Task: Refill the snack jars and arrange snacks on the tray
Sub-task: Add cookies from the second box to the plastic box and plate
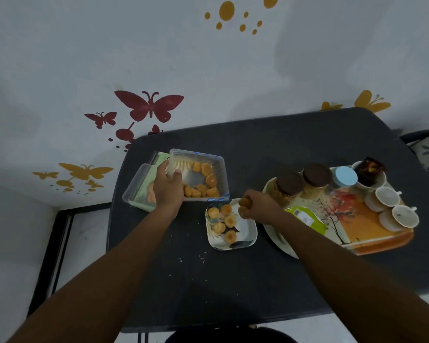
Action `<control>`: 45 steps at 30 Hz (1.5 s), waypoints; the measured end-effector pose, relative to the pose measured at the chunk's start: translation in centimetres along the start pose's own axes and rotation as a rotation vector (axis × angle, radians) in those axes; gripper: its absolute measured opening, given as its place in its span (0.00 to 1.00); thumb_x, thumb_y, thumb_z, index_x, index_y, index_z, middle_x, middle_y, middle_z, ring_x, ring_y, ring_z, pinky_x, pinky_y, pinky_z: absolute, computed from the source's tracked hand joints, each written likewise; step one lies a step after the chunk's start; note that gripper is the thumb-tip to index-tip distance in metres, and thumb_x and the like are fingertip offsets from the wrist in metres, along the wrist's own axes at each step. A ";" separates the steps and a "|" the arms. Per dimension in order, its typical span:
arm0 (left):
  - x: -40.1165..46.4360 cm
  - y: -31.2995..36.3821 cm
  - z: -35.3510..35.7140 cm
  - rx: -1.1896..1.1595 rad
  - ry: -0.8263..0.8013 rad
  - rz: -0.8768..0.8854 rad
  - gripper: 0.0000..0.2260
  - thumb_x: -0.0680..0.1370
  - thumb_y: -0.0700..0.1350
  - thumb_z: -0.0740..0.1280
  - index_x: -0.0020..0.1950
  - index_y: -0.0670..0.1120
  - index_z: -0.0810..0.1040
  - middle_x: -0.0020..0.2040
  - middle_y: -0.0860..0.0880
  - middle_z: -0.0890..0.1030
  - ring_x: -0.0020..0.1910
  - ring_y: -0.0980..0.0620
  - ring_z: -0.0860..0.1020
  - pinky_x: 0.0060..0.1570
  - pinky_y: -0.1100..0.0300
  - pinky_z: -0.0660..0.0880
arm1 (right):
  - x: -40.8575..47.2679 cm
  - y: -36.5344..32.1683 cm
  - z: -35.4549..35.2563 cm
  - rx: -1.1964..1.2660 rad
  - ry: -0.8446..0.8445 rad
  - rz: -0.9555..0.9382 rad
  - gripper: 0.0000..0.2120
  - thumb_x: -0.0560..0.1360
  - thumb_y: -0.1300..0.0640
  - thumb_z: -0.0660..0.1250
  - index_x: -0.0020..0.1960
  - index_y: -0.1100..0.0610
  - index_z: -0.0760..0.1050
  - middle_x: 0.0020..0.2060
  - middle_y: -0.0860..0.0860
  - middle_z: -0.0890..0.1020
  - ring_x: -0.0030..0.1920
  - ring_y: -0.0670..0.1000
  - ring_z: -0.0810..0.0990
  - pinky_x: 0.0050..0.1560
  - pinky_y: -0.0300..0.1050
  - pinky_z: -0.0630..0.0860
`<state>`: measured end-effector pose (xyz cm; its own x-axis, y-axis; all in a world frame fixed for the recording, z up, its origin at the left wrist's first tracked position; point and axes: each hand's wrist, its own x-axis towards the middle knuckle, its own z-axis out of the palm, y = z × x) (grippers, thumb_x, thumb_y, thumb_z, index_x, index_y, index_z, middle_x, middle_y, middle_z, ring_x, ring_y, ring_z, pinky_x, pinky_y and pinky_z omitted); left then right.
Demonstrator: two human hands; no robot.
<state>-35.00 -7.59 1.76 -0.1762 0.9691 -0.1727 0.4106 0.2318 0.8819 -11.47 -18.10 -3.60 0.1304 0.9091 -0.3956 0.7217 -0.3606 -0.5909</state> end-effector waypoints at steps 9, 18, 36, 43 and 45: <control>-0.1 -1.7 -1.0 0.062 -0.025 0.081 0.21 0.84 0.50 0.62 0.77 0.56 0.67 0.68 0.48 0.77 0.65 0.47 0.76 0.66 0.41 0.75 | 1.9 0.1 3.6 -0.080 -0.003 0.045 0.25 0.75 0.54 0.69 0.72 0.53 0.71 0.63 0.54 0.78 0.63 0.56 0.77 0.60 0.51 0.76; -0.6 0.0 0.8 0.042 -0.167 0.155 0.21 0.83 0.50 0.63 0.77 0.55 0.69 0.66 0.54 0.77 0.66 0.51 0.75 0.66 0.49 0.74 | 2.6 -7.2 -1.3 -0.043 0.292 -0.285 0.13 0.76 0.60 0.66 0.60 0.51 0.80 0.51 0.49 0.82 0.50 0.48 0.80 0.48 0.46 0.78; -1.2 1.2 1.9 0.028 -0.255 0.125 0.16 0.84 0.49 0.63 0.72 0.54 0.75 0.56 0.53 0.82 0.52 0.57 0.80 0.42 0.64 0.72 | 1.7 -6.1 -2.7 -0.679 0.248 -0.483 0.09 0.78 0.61 0.65 0.54 0.52 0.80 0.53 0.51 0.83 0.56 0.56 0.81 0.51 0.49 0.72; -1.5 1.3 1.5 0.022 -0.263 0.129 0.16 0.84 0.50 0.63 0.72 0.53 0.75 0.60 0.52 0.81 0.57 0.53 0.79 0.50 0.59 0.76 | 1.6 -5.4 -2.1 -0.615 0.240 -0.259 0.19 0.78 0.54 0.67 0.68 0.53 0.70 0.64 0.54 0.75 0.63 0.56 0.73 0.59 0.52 0.72; -1.6 1.3 1.4 0.026 -0.269 0.133 0.15 0.84 0.50 0.63 0.72 0.54 0.75 0.60 0.52 0.81 0.56 0.54 0.79 0.47 0.61 0.75 | 1.6 -5.5 -2.0 -0.606 0.235 -0.231 0.19 0.78 0.53 0.67 0.67 0.56 0.71 0.65 0.55 0.74 0.63 0.56 0.73 0.58 0.52 0.73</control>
<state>-32.87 -8.71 2.59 0.1222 0.9779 -0.1696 0.4373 0.1003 0.8937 -13.87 -14.29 0.37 0.0217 0.9944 -0.1032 0.9925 -0.0338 -0.1177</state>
